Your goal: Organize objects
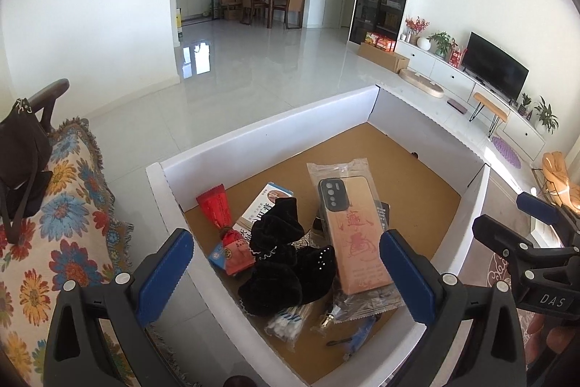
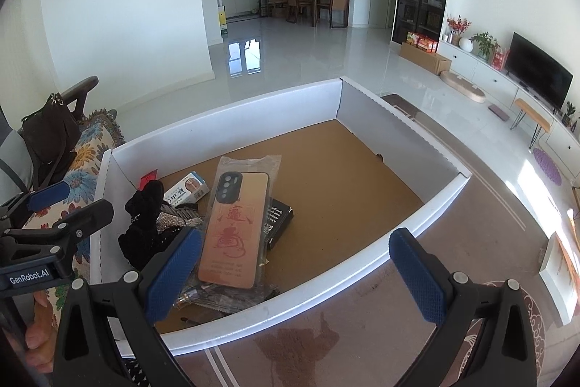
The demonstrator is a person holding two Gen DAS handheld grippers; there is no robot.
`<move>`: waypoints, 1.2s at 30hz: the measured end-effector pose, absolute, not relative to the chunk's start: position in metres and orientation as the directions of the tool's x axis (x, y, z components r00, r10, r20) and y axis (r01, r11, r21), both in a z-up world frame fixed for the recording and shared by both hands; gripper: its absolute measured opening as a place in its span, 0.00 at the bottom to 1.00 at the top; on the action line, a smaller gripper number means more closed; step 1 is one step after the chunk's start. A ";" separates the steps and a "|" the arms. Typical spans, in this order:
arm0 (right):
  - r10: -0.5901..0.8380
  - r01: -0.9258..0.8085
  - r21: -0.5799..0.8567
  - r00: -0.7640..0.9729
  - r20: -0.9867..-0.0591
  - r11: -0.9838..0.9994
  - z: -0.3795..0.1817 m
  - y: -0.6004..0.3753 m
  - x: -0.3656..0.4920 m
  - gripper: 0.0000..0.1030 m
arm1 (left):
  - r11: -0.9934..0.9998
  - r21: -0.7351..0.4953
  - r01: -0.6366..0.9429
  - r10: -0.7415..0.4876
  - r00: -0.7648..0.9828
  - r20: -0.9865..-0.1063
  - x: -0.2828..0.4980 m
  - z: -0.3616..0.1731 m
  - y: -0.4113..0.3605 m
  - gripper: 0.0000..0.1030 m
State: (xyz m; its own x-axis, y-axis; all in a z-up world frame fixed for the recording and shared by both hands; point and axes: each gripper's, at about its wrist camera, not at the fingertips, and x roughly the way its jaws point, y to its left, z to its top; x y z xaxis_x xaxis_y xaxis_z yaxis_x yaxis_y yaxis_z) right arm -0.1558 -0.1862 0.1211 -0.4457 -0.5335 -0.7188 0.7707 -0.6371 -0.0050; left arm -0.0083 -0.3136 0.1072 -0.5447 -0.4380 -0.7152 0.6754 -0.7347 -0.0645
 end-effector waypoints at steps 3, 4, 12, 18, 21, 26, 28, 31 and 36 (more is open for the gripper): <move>-0.537 0.775 0.004 -0.435 -0.723 -0.632 0.121 -0.192 -0.153 1.00 | -0.746 -0.010 0.666 -0.468 -0.536 -0.703 -0.009 0.111 -0.309 1.00; -0.535 0.775 0.008 -0.429 -0.727 -0.632 0.121 -0.194 -0.153 1.00 | -0.750 0.004 0.662 -0.475 -0.533 -0.701 -0.009 0.112 -0.307 1.00; -0.498 0.777 -0.013 -0.415 -0.761 -0.629 0.117 -0.207 -0.146 1.00 | -0.756 0.065 0.651 -0.504 -0.516 -0.692 -0.009 0.113 -0.300 1.00; -0.477 0.761 -0.015 -0.422 -0.771 -0.649 0.117 -0.208 -0.151 1.00 | -0.757 0.081 0.648 -0.513 -0.513 -0.688 -0.010 0.113 -0.299 1.00; -0.471 0.752 -0.015 -0.428 -0.771 -0.659 0.118 -0.208 -0.154 1.00 | -0.759 0.097 0.644 -0.524 -0.515 -0.679 -0.011 0.114 -0.296 1.00; -0.461 0.747 -0.022 -0.433 -0.775 -0.664 0.117 -0.209 -0.156 1.00 | -0.762 0.111 0.638 -0.530 -0.515 -0.674 -0.012 0.113 -0.294 1.00; -0.457 0.748 -0.024 -0.431 -0.778 -0.664 0.116 -0.210 -0.156 1.00 | -0.763 0.111 0.637 -0.529 -0.516 -0.674 -0.013 0.113 -0.294 1.00; -0.453 0.748 -0.025 -0.428 -0.782 -0.663 0.113 -0.212 -0.156 1.00 | -0.763 0.110 0.637 -0.526 -0.514 -0.678 -0.013 0.111 -0.295 1.00; -0.451 0.748 -0.021 -0.423 -0.786 -0.664 0.111 -0.214 -0.155 1.00 | -0.764 0.110 0.636 -0.522 -0.509 -0.684 -0.013 0.109 -0.297 1.00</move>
State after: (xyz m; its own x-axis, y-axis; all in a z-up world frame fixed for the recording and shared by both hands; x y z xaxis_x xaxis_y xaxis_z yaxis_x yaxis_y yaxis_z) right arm -0.1549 -0.2139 0.1106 -0.4226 -0.4507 -0.7863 0.7476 -0.6638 -0.0214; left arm -0.0130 -0.2969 0.1087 -0.5092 -0.5219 -0.6844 0.6359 -0.7640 0.1095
